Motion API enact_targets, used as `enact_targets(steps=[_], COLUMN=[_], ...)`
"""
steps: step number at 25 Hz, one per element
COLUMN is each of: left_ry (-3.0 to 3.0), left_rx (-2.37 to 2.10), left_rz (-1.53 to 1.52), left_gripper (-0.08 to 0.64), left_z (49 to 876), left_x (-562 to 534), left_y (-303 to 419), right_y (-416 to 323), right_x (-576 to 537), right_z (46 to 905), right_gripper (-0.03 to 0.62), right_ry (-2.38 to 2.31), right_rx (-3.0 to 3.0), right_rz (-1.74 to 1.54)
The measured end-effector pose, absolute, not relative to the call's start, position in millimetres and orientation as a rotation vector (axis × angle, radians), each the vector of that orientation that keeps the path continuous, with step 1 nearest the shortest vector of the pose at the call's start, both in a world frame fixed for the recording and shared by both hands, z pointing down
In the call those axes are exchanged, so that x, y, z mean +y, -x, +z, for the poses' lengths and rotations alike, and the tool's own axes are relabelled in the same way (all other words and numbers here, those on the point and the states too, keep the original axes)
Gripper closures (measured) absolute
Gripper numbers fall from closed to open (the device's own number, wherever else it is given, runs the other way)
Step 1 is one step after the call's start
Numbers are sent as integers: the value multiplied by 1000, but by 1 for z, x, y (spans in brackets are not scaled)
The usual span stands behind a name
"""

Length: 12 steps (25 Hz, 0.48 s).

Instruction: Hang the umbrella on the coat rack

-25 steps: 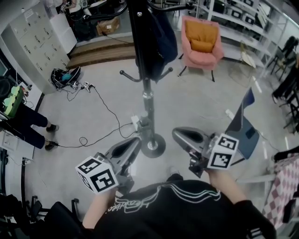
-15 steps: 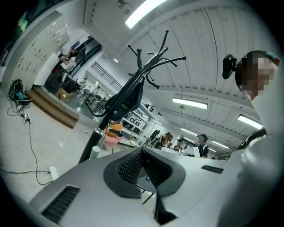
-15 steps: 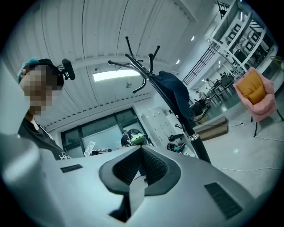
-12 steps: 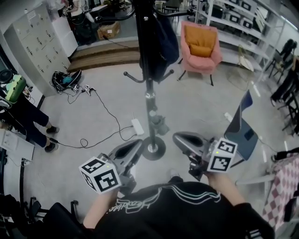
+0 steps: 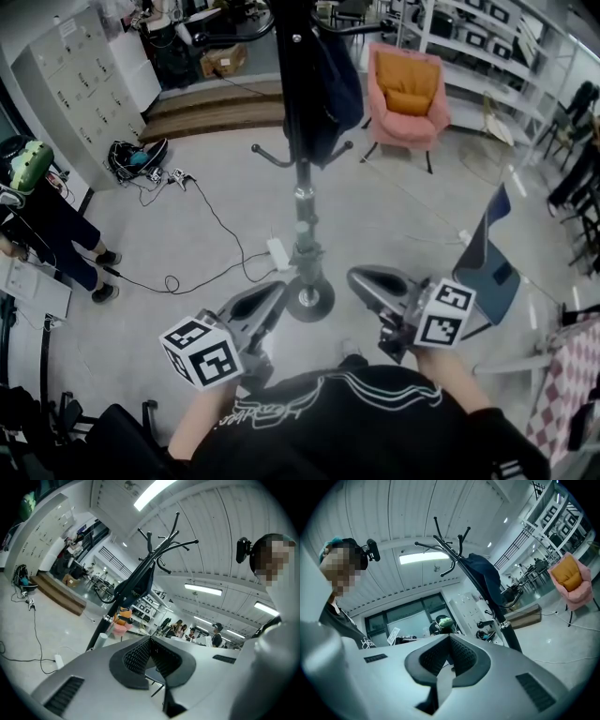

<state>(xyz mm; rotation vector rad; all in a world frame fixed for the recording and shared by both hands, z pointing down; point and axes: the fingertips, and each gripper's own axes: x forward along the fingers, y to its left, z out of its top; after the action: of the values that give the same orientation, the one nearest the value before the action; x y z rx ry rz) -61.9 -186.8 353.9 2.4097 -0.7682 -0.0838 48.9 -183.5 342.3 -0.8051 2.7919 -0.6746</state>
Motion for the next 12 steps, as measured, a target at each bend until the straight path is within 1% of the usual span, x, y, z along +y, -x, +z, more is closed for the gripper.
enact_targets(steps=[12], left_ry=[-2408], left_rx=[-769], left_rz=[-85], left_gripper=[561], left_z=[357], left_x=[-184], left_y=[61], right_y=[-49], right_x=[-181], right_z=[349], right_gripper=[580], right_ry=[819], right_rx=[2793], right_rz=[-680])
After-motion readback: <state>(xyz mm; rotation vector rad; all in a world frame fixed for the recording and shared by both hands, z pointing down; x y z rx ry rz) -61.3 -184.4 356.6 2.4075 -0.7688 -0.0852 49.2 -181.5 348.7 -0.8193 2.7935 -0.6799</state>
